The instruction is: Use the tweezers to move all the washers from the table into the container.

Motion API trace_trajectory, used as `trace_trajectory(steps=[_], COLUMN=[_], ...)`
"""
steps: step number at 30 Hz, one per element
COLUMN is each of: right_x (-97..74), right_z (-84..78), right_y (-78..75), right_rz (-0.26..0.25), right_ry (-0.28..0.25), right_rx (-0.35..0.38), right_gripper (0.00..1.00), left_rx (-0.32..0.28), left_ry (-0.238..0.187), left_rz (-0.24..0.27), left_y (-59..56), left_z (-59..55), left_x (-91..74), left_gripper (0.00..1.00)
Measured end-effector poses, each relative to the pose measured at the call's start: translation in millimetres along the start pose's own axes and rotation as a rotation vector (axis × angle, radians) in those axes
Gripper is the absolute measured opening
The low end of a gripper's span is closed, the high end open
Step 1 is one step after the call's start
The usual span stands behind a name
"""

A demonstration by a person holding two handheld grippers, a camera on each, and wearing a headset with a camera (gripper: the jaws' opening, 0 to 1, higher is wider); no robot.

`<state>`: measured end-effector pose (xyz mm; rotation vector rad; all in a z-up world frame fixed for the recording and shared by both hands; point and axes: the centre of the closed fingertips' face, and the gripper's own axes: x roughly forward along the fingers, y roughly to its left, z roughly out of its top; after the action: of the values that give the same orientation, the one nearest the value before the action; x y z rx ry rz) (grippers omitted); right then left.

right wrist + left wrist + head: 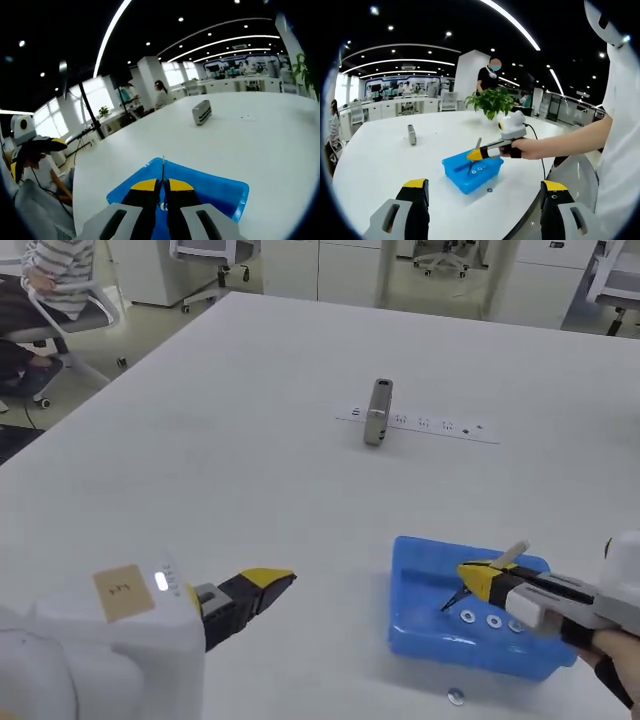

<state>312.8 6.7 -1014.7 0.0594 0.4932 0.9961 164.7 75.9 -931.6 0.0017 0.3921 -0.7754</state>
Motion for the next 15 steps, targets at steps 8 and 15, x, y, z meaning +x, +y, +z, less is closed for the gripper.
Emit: trace_trajectory(steps=[8,15], right_x=[1.5,3.1], right_z=[0.3,-1.8], right_y=[1.2,2.5], right_rz=[0.03,0.04], right_ry=[0.006,0.022], right_rx=[-0.092,-0.135], right_gripper=[0.03,0.03], left_rx=[0.001,0.004], left_ry=[0.004,0.003], left_rz=[-0.003,-0.011], left_y=[-1.3,-4.2], left_z=[-0.7,1.2], left_x=[0.2,2.3], left_gripper=[0.94,0.94])
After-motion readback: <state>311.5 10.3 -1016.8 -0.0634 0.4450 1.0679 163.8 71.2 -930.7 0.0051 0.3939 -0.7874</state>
